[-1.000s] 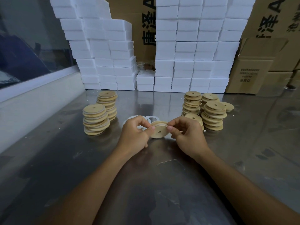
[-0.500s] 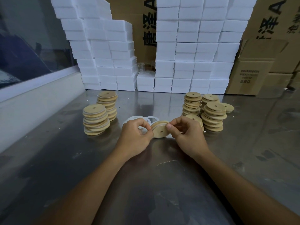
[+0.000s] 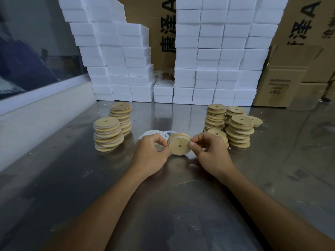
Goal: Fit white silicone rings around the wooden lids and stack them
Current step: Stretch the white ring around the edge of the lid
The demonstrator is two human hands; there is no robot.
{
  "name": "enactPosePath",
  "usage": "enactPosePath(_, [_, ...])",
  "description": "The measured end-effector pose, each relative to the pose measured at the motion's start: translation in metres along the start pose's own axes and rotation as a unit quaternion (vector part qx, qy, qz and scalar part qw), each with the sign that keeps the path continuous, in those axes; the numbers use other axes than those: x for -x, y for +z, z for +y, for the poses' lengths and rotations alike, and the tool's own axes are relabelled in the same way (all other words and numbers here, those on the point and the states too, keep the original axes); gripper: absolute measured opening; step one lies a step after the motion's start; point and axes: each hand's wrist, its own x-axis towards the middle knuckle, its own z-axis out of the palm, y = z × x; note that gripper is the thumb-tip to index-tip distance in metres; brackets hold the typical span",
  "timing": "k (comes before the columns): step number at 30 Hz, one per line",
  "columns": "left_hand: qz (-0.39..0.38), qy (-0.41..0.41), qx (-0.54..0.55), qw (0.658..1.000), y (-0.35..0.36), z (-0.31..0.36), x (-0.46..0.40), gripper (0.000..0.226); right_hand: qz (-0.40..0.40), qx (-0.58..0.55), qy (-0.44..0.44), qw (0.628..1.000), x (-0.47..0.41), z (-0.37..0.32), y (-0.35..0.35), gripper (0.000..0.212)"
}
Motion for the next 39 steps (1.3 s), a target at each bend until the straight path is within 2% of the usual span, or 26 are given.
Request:
enactPosePath(4, [0.011,0.07,-0.003,0.998,0.0,0.003,0.001,0.018,0.0,0.006,-0.021,1.0,0.002,-0.004,-0.001,0.008])
enactPosePath(8, [0.035,0.094,-0.016,0.995,0.0,0.004,-0.001,0.018,0.0,0.021,-0.045,0.999,0.005,-0.007,0.0,0.014])
enactPosePath(14, [0.004,0.036,-0.01,0.999,-0.002,0.003,-0.001,0.017,0.002,-0.002,-0.024,1.0,0.004,-0.006,0.001,0.003])
enactPosePath(18, [-0.008,0.014,-0.039,0.999,-0.003,0.002,-0.001,0.014,-0.01,-0.011,0.013,1.0,0.003,-0.006,0.001,0.01])
enactPosePath(24, [-0.018,-0.01,-0.065,0.998,-0.005,0.001,-0.002,0.013,-0.035,-0.01,0.035,0.999,0.004,-0.004,0.001,0.008])
enactPosePath(29, [-0.008,-0.072,0.05,0.996,-0.01,0.012,-0.004,0.011,-0.013,-0.023,0.035,0.999,0.004,-0.004,0.002,0.012])
enactPosePath(32, [0.04,-0.13,0.154,0.979,-0.021,0.017,-0.009,0.009,-0.018,-0.021,0.036,0.999,0.004,-0.003,0.003,0.012])
enactPosePath(36, [0.141,-0.198,0.341,0.908,-0.045,0.018,-0.02,0.012,-0.023,-0.02,0.036,0.999,0.004,-0.003,0.004,0.011])
enactPosePath(39, [0.183,-0.226,0.426,0.857,-0.061,0.012,-0.029,0.007,-0.026,-0.009,0.032,0.999,0.004,-0.003,0.004,0.011])
